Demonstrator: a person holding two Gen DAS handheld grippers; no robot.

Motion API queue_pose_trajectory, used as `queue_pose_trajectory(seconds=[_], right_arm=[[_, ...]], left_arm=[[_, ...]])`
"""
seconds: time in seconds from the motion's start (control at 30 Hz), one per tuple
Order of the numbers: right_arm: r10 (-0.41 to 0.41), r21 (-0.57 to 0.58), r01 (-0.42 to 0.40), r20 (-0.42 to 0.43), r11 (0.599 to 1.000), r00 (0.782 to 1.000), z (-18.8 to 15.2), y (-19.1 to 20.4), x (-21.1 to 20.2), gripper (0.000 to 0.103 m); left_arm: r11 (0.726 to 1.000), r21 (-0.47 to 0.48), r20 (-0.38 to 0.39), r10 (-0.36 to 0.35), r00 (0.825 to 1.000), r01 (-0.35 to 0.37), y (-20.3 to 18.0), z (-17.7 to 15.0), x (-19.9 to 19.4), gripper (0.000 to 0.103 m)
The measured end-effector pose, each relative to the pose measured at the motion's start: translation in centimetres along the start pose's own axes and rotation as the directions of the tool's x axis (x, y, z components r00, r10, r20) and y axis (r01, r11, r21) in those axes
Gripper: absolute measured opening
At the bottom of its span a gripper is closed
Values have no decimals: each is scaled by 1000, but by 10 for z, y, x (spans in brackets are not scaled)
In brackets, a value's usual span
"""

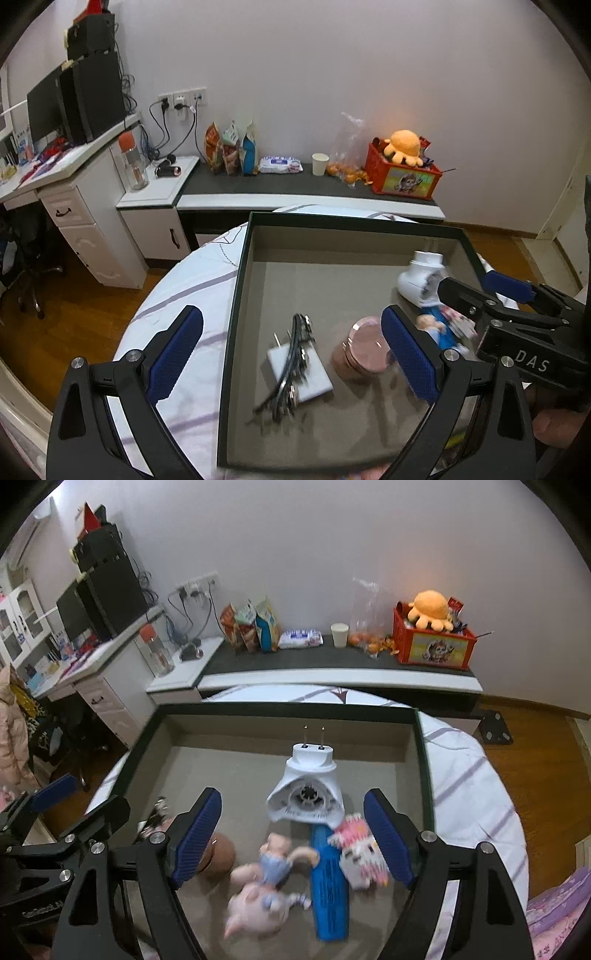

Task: Organize rigid objects
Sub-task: 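Carry the white plug adapter into the box and open the right gripper, then reach the left gripper to the pink block toy beside the box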

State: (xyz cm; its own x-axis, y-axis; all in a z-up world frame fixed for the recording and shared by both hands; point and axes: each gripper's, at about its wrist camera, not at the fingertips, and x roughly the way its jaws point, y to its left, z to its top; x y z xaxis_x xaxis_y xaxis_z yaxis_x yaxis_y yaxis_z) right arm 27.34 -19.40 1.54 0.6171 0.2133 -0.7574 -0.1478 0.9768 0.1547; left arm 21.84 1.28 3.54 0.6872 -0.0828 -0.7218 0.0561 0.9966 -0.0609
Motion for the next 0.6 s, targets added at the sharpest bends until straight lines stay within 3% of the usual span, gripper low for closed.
queue_pose_trajectory(seconds=[0.33,0.6], right_arm=[[-2,49,-3,92,999,996,-51,-6,-74,83],[21,132,-29,65,991,998,-112,-27,-106,85]], left_arm=[[1000,25,21,-2,1000,2,-12,-43,-58,100],[999,35,-60,-16,998,18,-23,-104,-69,100]])
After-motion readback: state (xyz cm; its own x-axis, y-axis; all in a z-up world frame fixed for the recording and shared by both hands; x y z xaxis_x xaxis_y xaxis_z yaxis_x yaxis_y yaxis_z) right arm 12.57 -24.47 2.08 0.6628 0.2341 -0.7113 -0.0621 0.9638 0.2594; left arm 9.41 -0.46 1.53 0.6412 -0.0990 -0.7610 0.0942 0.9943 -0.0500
